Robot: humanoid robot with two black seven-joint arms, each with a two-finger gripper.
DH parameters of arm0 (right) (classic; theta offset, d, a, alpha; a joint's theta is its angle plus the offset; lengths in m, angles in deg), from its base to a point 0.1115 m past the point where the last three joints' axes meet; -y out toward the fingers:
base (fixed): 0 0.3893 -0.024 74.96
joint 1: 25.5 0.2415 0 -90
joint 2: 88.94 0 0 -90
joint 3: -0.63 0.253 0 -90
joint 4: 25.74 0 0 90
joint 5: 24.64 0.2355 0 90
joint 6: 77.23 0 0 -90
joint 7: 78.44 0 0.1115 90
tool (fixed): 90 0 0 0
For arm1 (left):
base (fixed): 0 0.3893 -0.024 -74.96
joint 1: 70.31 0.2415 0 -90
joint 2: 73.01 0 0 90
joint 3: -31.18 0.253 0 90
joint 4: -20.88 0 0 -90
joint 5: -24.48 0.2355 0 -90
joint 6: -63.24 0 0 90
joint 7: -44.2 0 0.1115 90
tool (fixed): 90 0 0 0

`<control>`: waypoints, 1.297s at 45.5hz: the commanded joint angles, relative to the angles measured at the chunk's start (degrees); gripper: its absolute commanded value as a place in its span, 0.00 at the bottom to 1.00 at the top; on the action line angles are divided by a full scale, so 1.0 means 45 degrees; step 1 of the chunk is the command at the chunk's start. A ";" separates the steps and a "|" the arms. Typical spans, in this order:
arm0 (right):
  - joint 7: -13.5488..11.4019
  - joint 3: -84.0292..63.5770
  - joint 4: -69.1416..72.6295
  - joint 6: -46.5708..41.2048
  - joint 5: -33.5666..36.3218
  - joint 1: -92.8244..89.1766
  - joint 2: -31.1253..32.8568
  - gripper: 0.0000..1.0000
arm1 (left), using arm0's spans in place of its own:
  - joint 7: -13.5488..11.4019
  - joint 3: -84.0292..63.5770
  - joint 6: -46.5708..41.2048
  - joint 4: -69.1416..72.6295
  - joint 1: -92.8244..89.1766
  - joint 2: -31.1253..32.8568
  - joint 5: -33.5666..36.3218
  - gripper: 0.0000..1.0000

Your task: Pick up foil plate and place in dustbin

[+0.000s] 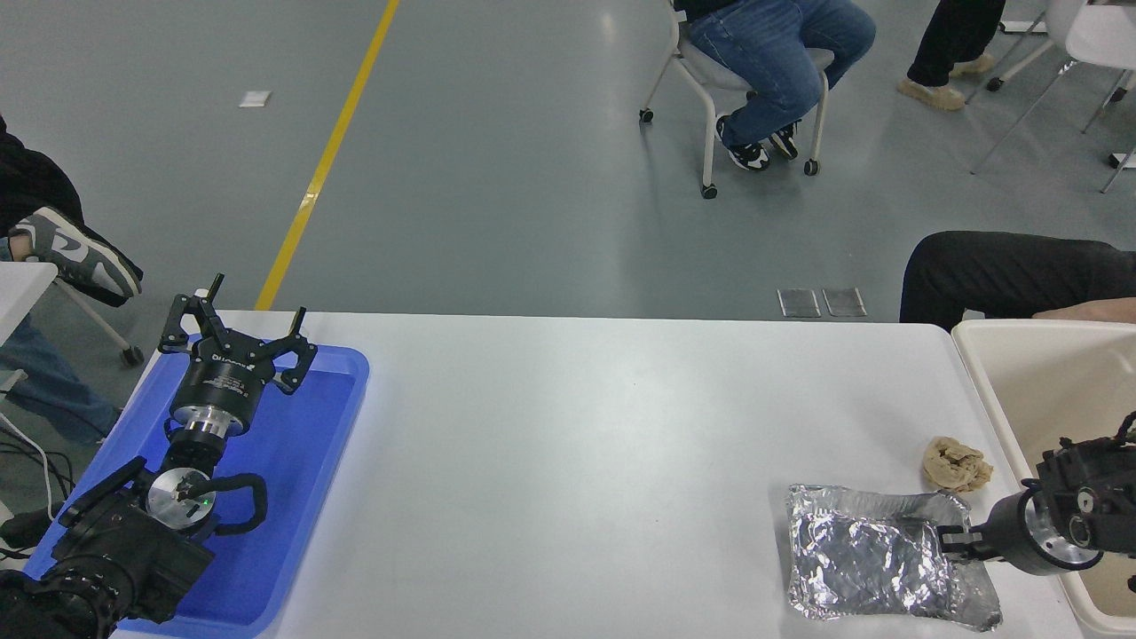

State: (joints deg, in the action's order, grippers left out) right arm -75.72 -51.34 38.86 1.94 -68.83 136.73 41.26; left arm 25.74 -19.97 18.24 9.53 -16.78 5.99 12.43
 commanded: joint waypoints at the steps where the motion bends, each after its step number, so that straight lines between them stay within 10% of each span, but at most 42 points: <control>1: 0.0021 -0.2434 0.1738 -0.0131 0.0269 0.3417 0.0713 0.00 | 0.0000 0.0000 0.0000 0.0002 -0.0001 -0.0016 0.0002 1.00; 28: 0.0118 -0.7925 0.5510 -0.2864 0.1207 1.3595 0.0011 0.00 | 0.0000 -0.0019 0.0000 0.0002 0.0038 -0.0075 0.0002 1.00; 59: 0.0099 -0.8003 0.4886 -0.3549 0.0308 1.3852 0.0633 0.00 | 0.0000 -0.0019 0.0000 0.0002 0.0038 -0.0075 -0.0017 1.00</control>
State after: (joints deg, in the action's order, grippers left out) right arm -75.56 -87.14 62.72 -13.44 -65.93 199.36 41.54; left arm 25.74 -20.06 18.24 9.54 -16.62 5.65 12.44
